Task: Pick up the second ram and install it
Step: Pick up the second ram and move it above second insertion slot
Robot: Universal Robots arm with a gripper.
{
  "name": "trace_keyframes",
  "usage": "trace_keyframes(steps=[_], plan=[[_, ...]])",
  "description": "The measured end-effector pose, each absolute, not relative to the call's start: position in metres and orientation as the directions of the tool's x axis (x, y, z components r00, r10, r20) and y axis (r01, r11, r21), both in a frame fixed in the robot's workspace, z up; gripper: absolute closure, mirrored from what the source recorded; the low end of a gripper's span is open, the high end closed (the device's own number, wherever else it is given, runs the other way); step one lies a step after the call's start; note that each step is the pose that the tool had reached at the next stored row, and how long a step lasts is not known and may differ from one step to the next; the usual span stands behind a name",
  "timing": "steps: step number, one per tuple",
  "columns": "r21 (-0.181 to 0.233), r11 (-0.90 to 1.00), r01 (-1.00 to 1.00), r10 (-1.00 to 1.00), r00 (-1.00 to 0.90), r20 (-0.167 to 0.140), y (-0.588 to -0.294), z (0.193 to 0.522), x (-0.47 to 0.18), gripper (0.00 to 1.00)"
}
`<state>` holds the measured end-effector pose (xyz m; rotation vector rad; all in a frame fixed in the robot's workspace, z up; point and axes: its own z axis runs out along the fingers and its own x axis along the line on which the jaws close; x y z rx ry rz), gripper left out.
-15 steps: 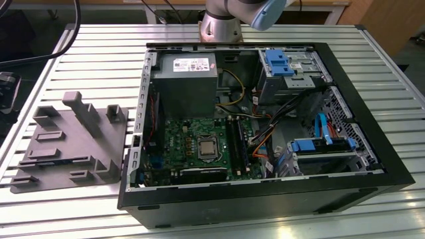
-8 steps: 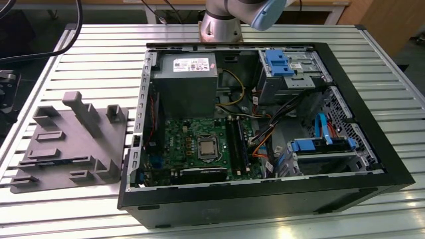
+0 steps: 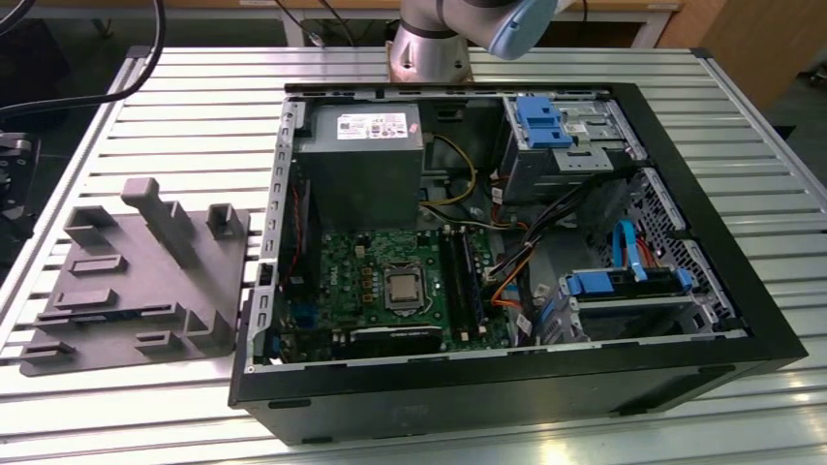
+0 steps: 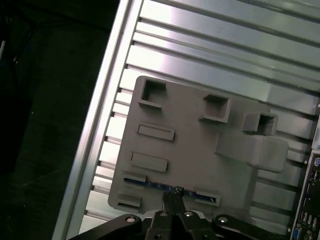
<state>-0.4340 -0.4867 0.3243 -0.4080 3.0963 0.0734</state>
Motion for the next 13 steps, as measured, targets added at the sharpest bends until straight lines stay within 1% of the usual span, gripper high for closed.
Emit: trace_keyframes(steps=[13], plan=[[0.044,0.912,-0.409,-0.408,-0.913,-0.024,-0.4867,0.3243,-0.434,0.89]])
